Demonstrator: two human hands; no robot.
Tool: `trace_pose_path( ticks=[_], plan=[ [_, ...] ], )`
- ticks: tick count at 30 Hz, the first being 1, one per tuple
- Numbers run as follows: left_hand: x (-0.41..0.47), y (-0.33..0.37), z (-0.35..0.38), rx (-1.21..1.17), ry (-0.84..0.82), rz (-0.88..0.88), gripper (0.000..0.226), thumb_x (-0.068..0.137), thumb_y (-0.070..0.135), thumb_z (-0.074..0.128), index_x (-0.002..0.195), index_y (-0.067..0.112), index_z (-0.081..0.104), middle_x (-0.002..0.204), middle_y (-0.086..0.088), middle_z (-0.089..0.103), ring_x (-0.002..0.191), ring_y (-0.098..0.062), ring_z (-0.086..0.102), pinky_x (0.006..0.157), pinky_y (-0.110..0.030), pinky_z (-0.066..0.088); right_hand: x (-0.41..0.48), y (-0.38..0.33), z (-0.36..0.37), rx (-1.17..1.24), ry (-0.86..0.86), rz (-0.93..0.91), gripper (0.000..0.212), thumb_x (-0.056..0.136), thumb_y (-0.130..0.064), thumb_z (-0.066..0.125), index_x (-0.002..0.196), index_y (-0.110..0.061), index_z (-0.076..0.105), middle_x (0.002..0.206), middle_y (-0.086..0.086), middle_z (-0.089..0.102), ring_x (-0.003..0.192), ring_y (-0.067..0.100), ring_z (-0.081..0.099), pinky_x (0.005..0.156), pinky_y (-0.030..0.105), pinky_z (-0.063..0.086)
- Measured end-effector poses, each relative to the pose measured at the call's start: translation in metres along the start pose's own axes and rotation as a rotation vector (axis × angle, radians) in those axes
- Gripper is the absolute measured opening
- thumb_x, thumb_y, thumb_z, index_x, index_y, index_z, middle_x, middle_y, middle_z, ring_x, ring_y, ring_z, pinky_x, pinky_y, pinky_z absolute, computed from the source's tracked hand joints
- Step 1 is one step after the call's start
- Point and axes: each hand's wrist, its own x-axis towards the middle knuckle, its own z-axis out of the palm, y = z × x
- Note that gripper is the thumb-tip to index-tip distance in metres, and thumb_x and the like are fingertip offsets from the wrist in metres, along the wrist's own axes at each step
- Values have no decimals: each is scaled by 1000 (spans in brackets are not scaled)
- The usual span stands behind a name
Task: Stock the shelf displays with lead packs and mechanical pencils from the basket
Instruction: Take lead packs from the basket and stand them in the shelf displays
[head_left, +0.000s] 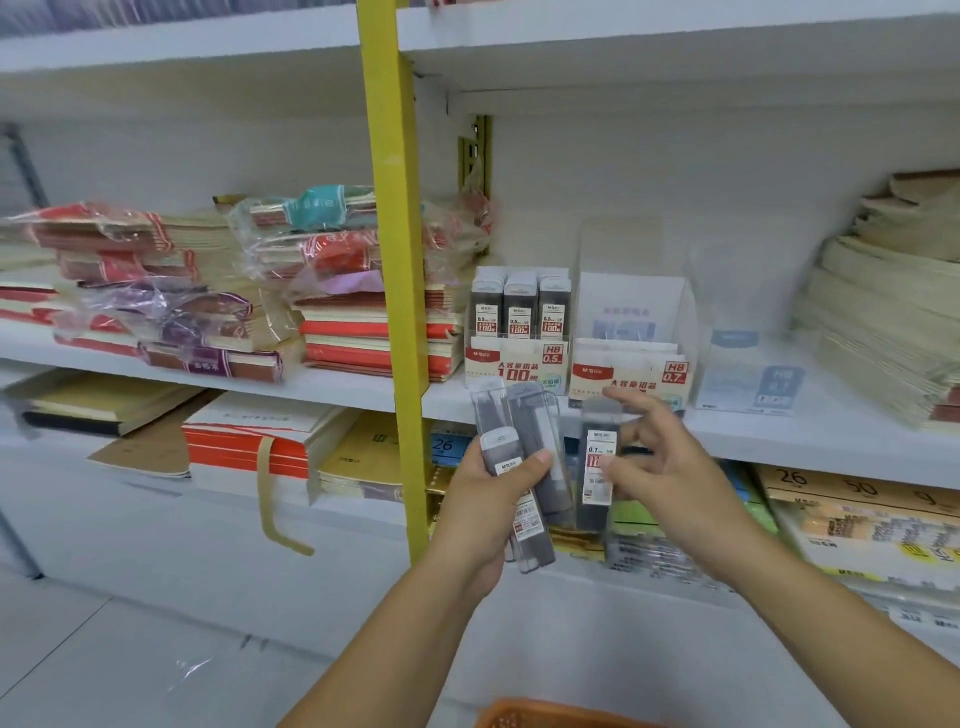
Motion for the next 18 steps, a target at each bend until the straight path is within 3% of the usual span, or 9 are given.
trace_pose_path(
  ticks=[2, 4, 7, 11, 15, 18],
  plan=[
    [8, 16, -1, -22, 5, 33, 30, 89, 16, 74, 115, 29, 65, 101, 2, 78, 87, -19, 76, 64, -36, 61, 23, -29, -12, -39, 77, -126, 51, 89, -10, 66, 106, -55, 50, 101, -3, 70, 88, 14, 71, 75, 39, 58],
    [15, 28, -2, -33, 31, 70, 28, 89, 16, 74, 112, 32, 65, 98, 4, 79, 81, -15, 76, 56, -29, 58, 49, -57, -29, -94, 173, -239, 41, 88, -16, 67, 98, -52, 49, 93, -3, 74, 84, 15, 70, 71, 37, 57],
    [27, 39, -1, -50, 61, 121, 30, 89, 16, 74, 110, 34, 64, 98, 7, 78, 86, -15, 76, 58, -29, 58, 94, -87, -55, -188, 262, -332, 37, 88, -17, 67, 92, -48, 47, 88, -3, 73, 74, 11, 70, 60, 25, 55],
    [39, 43, 3, -73, 99, 138, 30, 88, 18, 75, 109, 36, 62, 95, 10, 78, 82, -11, 76, 60, -34, 61, 143, -92, -66, -423, 257, -303, 39, 85, -9, 67, 85, -43, 47, 92, -3, 66, 60, 6, 69, 51, 15, 50],
    [48, 40, 7, -77, 107, 129, 30, 88, 18, 76, 109, 35, 64, 98, 8, 78, 92, -20, 75, 76, -45, 63, 161, -76, -60, -579, 167, -260, 32, 86, -11, 67, 87, -38, 50, 90, -4, 66, 67, 10, 70, 64, 33, 60],
    [51, 38, 8, -61, 86, 122, 29, 88, 18, 76, 109, 35, 66, 98, 7, 78, 93, -22, 75, 80, -50, 62, 168, -65, -58, -672, 95, -203, 23, 88, -16, 67, 97, -32, 53, 87, -4, 67, 69, 11, 69, 65, 41, 60]
  ],
)
